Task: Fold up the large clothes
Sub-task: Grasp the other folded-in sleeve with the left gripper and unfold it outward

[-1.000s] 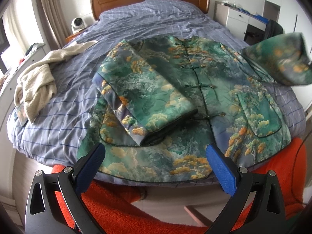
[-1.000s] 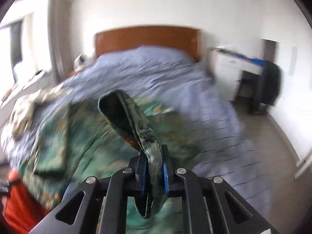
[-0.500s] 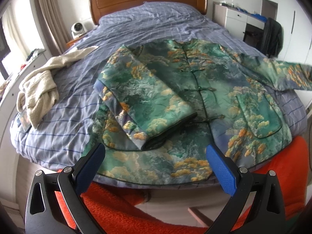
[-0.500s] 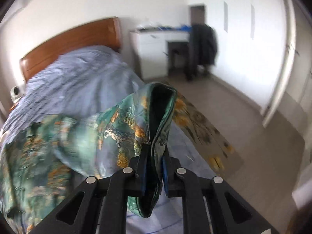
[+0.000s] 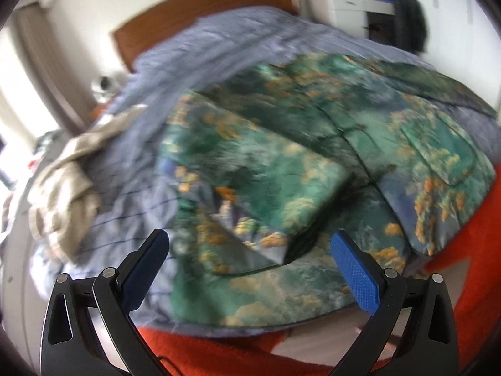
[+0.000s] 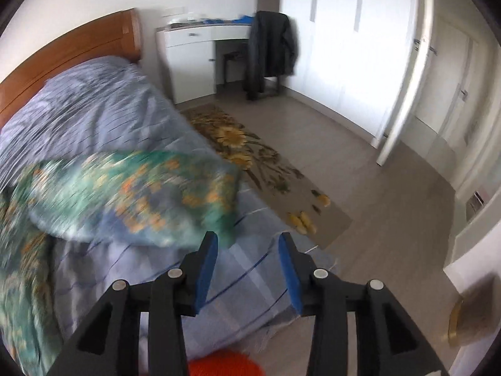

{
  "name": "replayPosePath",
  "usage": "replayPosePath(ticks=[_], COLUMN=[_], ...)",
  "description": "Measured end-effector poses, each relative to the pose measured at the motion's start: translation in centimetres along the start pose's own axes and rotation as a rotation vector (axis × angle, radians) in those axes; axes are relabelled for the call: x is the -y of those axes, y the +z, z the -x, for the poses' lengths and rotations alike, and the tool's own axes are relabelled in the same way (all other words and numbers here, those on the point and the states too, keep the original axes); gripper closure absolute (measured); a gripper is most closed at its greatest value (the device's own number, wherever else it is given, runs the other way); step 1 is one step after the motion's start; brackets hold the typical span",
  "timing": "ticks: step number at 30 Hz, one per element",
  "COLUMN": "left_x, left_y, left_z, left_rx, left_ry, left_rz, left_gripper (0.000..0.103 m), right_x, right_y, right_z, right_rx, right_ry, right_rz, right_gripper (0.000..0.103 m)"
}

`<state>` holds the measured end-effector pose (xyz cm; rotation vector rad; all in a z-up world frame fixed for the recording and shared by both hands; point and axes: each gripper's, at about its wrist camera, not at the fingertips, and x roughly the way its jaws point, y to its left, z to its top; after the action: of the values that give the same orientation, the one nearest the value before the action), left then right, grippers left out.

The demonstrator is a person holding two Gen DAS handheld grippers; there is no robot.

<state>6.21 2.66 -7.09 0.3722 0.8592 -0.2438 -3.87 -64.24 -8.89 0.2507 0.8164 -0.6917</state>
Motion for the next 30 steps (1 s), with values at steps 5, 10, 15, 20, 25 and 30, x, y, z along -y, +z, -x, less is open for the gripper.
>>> replayPosePath(ticks=[5,10,15,20,25,30], left_x=[3.1,4.8,1.1,-1.5,-3.8,-10.8], left_y=[1.8,2.0,1.5,1.3,2.2,4.1], left_z=[-5.1,-10.2,-10.6,-9.3,-6.0,-1.3], left_rx=[-0.024,-0.103,-0.124,-0.118,-0.024,0.120], left_ry=[-0.136,-0.123,-0.271,-0.404,-0.331,-0.245], left_rz=[-0.164,-0.275,-0.143,-0.014,0.065,0.198], left_gripper=[0.000,0.001,0.030,0.093,0.095,0.095], right_x=[-5.3,-11.3,-15.9,-19.5,-21.7,-21.9], right_y=[-2.2,-3.0,-3.5,-4.4,-5.5,-5.6], right_z=[2.9,5.9,10.6,12.5,13.5,13.8], right_rx=[0.014,0.026,0.089,0.098,0.087,0.090], right_ry=[0.130,0.277,0.378,0.447,0.496,0.495], right_rz=[0.068,0.149,0.258,0.324,0.371,0.383], right_gripper=[0.058,0.058,0.057,0.057,0.057,0.057])
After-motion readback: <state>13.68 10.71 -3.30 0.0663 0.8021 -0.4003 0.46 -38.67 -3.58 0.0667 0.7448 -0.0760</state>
